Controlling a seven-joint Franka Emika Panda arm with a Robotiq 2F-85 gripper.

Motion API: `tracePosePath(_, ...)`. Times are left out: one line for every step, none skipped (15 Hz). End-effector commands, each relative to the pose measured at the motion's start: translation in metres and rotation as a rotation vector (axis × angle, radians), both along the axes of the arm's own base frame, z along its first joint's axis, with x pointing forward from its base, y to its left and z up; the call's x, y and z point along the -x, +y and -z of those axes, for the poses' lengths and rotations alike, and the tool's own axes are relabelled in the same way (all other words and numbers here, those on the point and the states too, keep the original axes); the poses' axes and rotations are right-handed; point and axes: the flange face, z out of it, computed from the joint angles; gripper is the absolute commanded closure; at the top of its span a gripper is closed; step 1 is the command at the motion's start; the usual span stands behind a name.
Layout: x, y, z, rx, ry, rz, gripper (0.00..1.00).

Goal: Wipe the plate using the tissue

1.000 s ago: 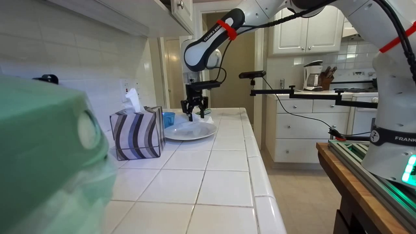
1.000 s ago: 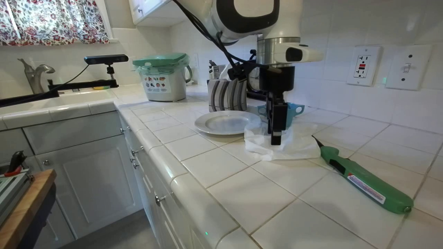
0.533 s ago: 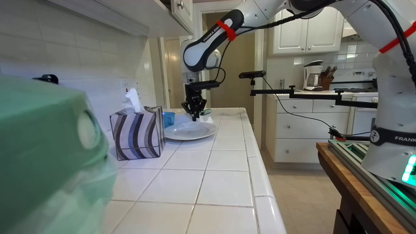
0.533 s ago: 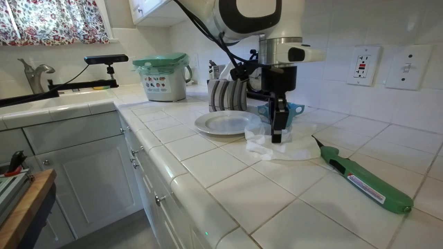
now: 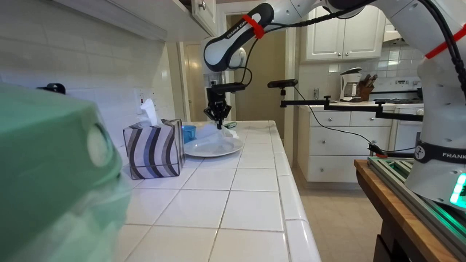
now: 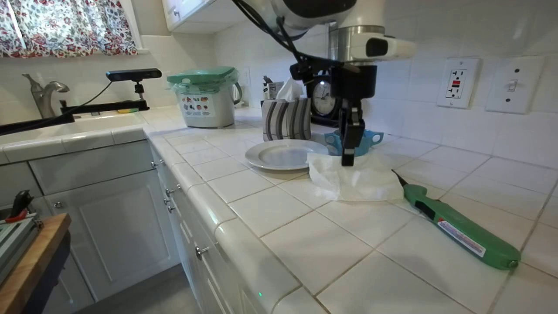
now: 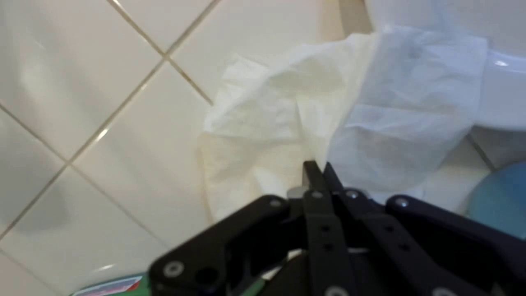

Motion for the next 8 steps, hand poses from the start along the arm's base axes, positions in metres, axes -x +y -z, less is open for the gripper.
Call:
tracePosePath(0.016,0.0,-0.047,-0.02,0.07,0.037,1.0)
tracePosePath(0.025,0.005,-0.06,-0.049,0.11,0.02,1.0)
tracePosePath(0.033,0.012,-0.07,-0.08,0.143,0.0,1.0)
tracePosePath(0.039,0.021,-0.078,-0.105,0.173,-0.022,1.0)
tracePosePath(0.043,0.031,-0.084,-0.123,0.186,-0.045,1.0)
tracePosePath(0.044,0.044,-0.087,-0.121,0.194,-0.068,1.0)
tracePosePath(0.043,0.055,-0.089,-0.125,0.196,-0.09,1.0)
tracePosePath(0.039,0.067,-0.089,-0.122,0.184,-0.114,1.0)
